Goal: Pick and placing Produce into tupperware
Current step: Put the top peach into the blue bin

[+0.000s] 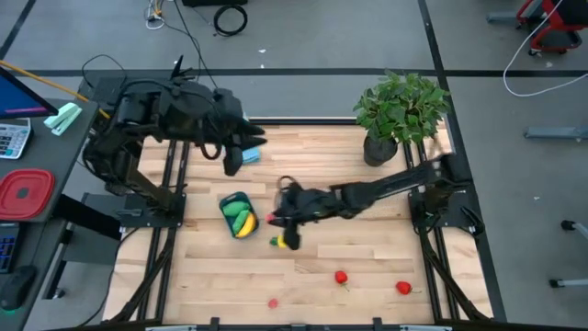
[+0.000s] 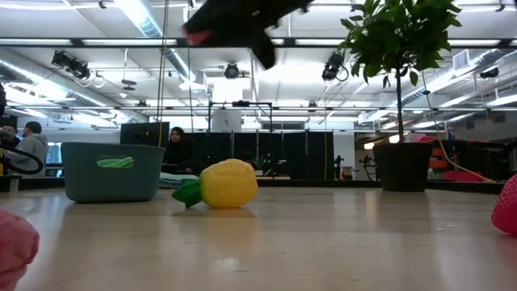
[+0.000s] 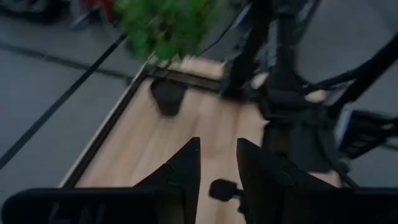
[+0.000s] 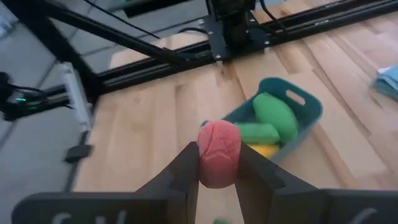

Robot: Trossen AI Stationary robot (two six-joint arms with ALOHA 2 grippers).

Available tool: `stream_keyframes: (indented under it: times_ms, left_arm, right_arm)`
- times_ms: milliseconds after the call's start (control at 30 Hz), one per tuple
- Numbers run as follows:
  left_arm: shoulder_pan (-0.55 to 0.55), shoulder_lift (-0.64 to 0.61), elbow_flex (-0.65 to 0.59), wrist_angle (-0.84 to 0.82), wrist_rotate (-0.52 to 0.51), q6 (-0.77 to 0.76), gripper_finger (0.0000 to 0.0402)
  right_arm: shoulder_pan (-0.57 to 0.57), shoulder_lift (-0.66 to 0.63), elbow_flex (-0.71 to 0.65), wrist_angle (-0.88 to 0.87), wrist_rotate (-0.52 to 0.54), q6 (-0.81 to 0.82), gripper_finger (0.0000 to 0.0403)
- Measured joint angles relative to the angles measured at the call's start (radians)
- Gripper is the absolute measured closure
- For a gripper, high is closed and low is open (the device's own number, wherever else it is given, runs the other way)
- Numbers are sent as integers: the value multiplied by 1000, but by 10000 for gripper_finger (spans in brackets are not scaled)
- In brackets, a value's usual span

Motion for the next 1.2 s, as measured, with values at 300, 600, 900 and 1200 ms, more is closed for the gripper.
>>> stream_keyframes:
  times_ms: [300, 600, 900, 1200]
  left_arm:
    - [36, 7, -2, -82, -128, 0, 296]
    - [67, 41, -2, -143, -134, -1, 297]
    - [72, 84, -3, -135, -132, 1, 297]
    - [80, 99, -2, -130, -132, 12, 297]
  right_arm:
    - [-33, 326, 240, -5, -51, -2, 314]
    - [-38, 410, 315, -40, -74, -13, 314]
    - [-55, 406, 316, -145, -71, 0, 301]
    - [-58, 407, 315, -141, -43, -39, 250]
